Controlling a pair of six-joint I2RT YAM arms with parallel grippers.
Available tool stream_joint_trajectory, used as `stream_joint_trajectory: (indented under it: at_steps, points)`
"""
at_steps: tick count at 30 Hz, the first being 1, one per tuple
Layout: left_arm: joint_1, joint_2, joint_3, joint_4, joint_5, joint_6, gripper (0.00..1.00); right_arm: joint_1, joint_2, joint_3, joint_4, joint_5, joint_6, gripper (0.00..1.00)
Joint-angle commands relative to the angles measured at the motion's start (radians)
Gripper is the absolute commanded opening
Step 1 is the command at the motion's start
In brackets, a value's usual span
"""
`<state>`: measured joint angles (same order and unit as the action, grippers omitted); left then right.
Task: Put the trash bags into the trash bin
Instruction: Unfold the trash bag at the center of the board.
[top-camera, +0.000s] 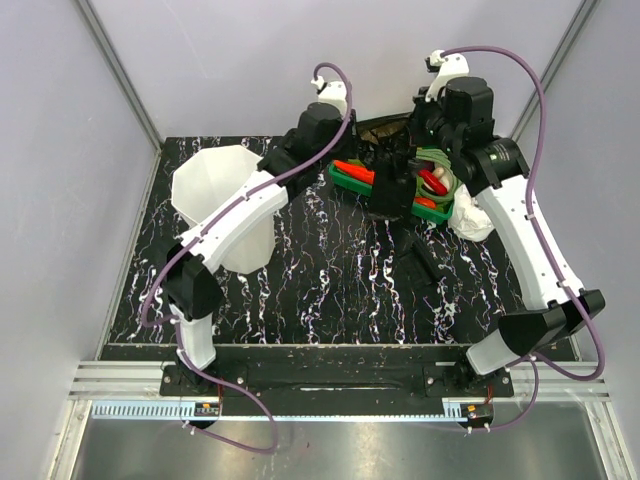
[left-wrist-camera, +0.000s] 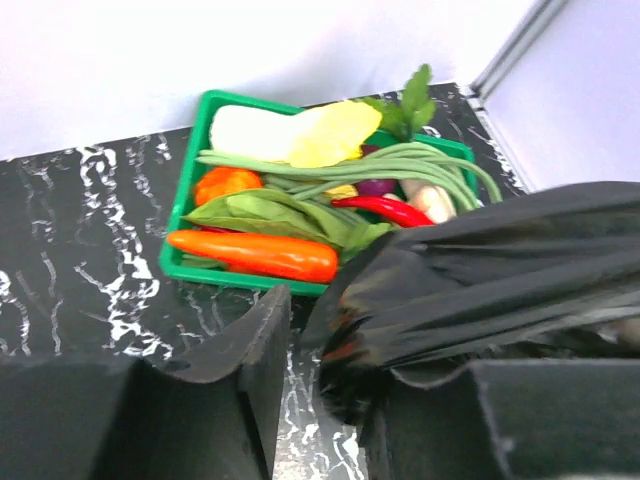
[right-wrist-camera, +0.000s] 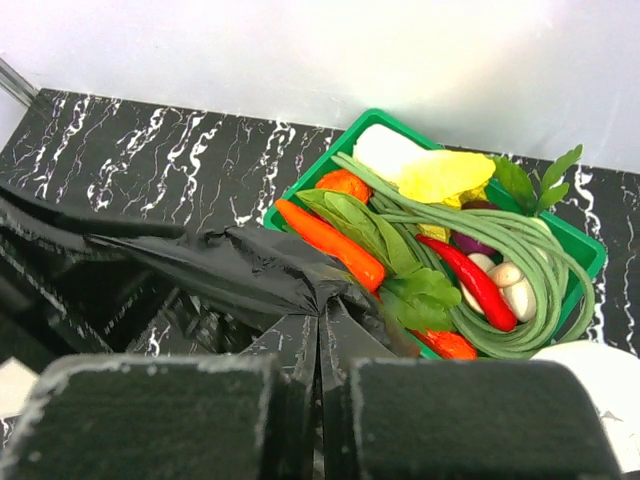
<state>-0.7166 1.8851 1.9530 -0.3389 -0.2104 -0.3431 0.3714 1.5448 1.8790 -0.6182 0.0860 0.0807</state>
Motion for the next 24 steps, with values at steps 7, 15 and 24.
stream_joint_trajectory:
  at_steps: [7,15,24]
  points:
    - [0.089,-0.121,-0.072,0.123,-0.008,0.142,0.32,-0.04,-0.083,-0.014,0.002,-0.069,-0.068,0.0]
    - [0.108,-0.122,-0.019,0.101,0.109,0.22,0.0,-0.051,-0.133,-0.142,0.003,-0.057,-0.173,0.0]
    - [0.221,-0.158,-0.008,0.077,0.19,0.249,0.24,-0.131,-0.184,-0.182,0.012,-0.028,-0.236,0.0]
